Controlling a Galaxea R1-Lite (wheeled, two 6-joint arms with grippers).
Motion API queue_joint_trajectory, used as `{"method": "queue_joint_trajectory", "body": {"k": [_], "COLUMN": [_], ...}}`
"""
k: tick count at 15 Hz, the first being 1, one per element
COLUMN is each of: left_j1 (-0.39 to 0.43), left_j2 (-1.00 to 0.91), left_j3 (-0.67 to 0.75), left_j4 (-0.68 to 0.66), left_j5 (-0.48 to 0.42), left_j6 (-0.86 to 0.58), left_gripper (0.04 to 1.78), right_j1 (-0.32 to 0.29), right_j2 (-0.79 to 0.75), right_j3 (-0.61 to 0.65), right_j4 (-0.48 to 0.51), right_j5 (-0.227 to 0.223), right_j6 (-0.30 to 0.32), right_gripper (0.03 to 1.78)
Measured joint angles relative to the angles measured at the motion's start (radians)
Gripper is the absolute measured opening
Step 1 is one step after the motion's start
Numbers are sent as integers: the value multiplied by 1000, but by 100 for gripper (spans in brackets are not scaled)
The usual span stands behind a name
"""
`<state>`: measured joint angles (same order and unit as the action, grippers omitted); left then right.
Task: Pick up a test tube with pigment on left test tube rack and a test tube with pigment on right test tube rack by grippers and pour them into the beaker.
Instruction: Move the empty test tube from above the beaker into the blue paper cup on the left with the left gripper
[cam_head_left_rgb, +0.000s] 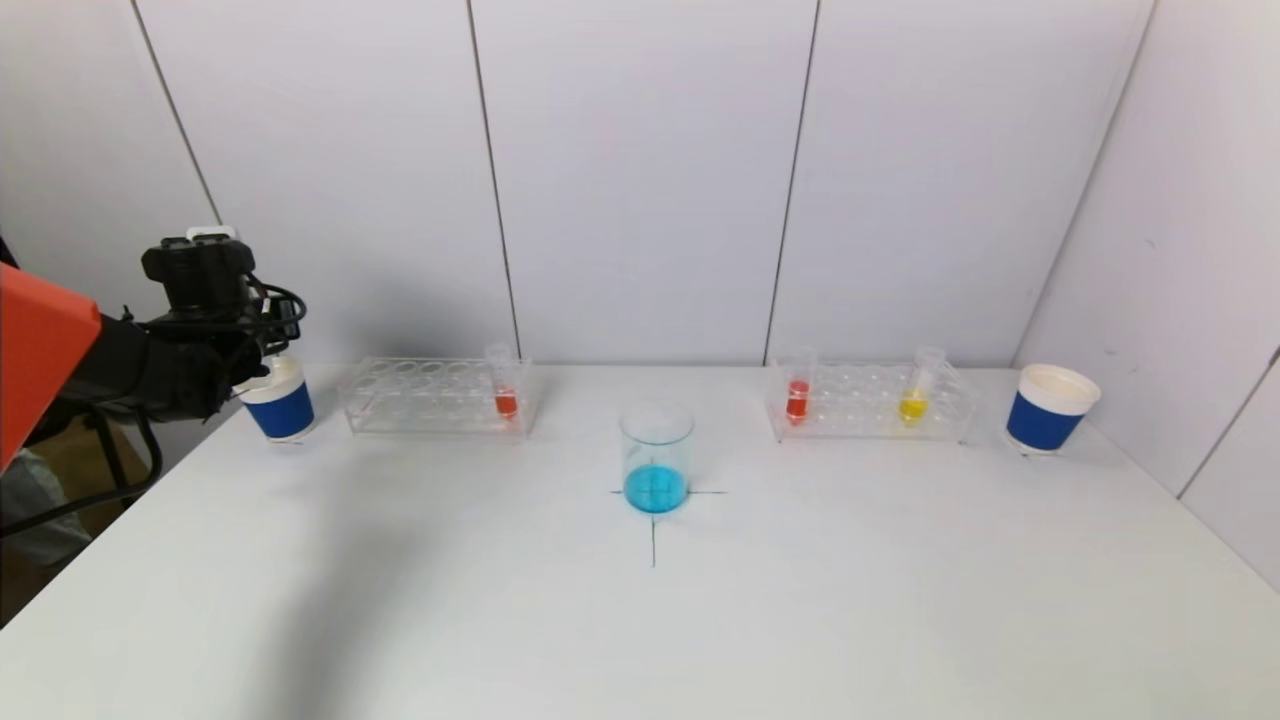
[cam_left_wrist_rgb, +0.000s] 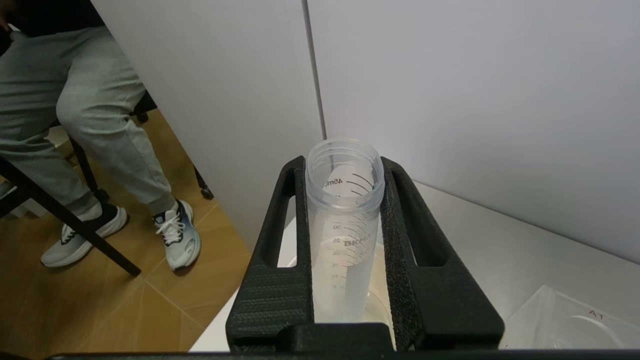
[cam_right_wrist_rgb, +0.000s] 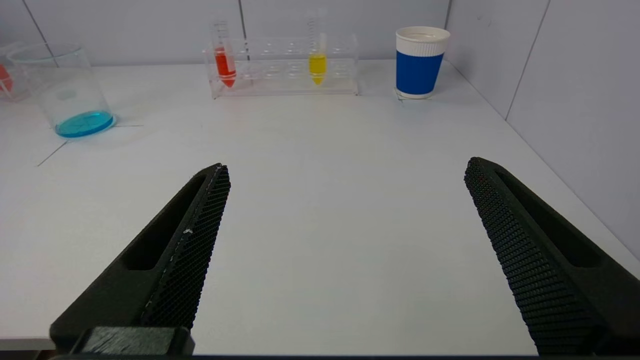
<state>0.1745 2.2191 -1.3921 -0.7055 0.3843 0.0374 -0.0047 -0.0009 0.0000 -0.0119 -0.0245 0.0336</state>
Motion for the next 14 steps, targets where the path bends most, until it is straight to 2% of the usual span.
{"method": "queue_joint_trajectory", "body": {"k": [14], "left_j1": [-1], "left_j2": [4], "left_j3": [20], "left_j4": [-5], "left_j5": [3], "left_j6": [-2], "left_gripper": [43], "right_j1": [0], "right_j2": [0], "right_j3": [0], "right_j4": [0], "right_j5": [0], "right_j6": [0], "right_gripper": [171]}}
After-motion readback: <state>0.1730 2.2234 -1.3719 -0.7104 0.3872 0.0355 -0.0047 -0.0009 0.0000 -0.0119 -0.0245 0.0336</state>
